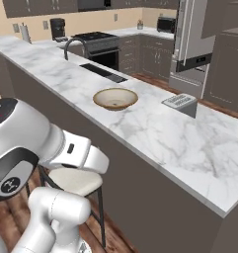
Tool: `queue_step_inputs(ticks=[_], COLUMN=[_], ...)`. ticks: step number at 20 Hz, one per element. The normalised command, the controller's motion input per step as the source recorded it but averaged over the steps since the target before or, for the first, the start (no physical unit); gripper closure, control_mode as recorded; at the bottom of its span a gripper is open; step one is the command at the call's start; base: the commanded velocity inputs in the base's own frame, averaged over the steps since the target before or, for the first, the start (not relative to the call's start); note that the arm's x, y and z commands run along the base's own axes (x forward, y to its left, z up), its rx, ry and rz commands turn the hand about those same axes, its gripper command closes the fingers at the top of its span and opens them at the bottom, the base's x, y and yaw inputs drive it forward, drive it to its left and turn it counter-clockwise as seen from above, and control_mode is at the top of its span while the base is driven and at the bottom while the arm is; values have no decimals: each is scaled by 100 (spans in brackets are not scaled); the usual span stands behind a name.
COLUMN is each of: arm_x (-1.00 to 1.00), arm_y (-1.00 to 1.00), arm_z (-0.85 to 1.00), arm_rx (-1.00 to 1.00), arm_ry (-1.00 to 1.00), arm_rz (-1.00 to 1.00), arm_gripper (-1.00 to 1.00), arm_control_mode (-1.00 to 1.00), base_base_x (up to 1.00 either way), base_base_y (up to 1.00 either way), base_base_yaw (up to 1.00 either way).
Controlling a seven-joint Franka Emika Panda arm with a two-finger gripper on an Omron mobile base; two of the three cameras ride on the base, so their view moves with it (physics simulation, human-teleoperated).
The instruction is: There is a bowl on the dining counter. Grab a lemon wedge from the fridge and place it in the bowl. Then get the liquor bottle and glass cup from the cabinet and place them next to the bowl.
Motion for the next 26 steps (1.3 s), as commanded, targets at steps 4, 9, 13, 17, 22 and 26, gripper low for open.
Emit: queue_step_inputs(ticks=[4,9,13,17,22,26], arm_x=[0,58,100,100,100,100], arm_y=[0,15,40,39,18,0], arm_z=[0,47,69,56,18,0], arm_rx=[0,0,0,0,1,8], arm_ry=[0,-4,-7,-1,2,16], arm_rz=[0,0,0,0,0,0], arm_gripper=[100,100,100,100,100,100], arm_control_mode=[100,-100,-100,-100,-100,-100], base_base_x=[24,9,0,0,0,0], base_base_y=[8,4,0,0,0,0], base_base_yaw=[0,0,0,0,0,0])
